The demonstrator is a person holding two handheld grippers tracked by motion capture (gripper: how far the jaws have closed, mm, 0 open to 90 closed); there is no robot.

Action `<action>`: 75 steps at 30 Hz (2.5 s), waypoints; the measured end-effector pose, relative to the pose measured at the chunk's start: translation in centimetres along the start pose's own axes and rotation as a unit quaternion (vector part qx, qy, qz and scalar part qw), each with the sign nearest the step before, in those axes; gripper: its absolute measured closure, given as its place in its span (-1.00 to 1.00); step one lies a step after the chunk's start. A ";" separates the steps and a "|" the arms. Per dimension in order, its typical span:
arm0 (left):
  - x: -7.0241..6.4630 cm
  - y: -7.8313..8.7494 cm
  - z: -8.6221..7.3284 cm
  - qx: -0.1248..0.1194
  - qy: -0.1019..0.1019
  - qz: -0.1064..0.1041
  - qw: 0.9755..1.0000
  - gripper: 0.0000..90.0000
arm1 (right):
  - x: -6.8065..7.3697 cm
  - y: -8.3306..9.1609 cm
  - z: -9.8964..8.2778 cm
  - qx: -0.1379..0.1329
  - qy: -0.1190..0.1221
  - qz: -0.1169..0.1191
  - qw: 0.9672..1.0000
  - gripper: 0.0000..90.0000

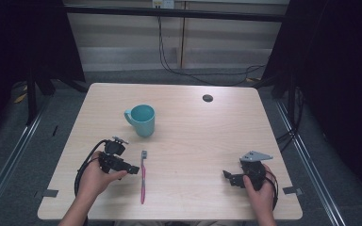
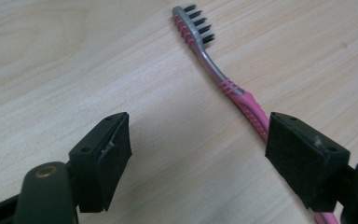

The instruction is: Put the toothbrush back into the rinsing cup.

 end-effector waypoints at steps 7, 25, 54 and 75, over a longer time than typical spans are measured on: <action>-0.8 -0.1 0.6 0.010 -0.004 0.002 1.000 -0.28 | 0.0 0.0 0.0 0.000 0.002 0.000 1.000 -0.73; -1.7 -0.3 1.5 0.025 0.029 0.009 0.999 -0.06 | 0.0 0.0 0.0 0.000 0.002 0.000 1.000 -0.73; -3.5 -1.8 2.1 0.055 0.058 0.032 0.996 0.25 | 0.0 0.0 0.0 0.000 0.002 0.000 1.000 -0.73; -4.4 -2.6 2.4 0.071 0.059 0.061 0.994 0.41 | 0.0 0.0 0.0 0.000 0.002 0.000 1.000 -0.73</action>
Point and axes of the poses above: each handheld gripper's, and its own axes: y roughly backward along the jaws, z roughly out of its top, x roughly to its left, the point moved 2 cm from there along -y, roughly forward along the jaws, and after that the axes turned 13 degrees about y, right-handed, at the moved point
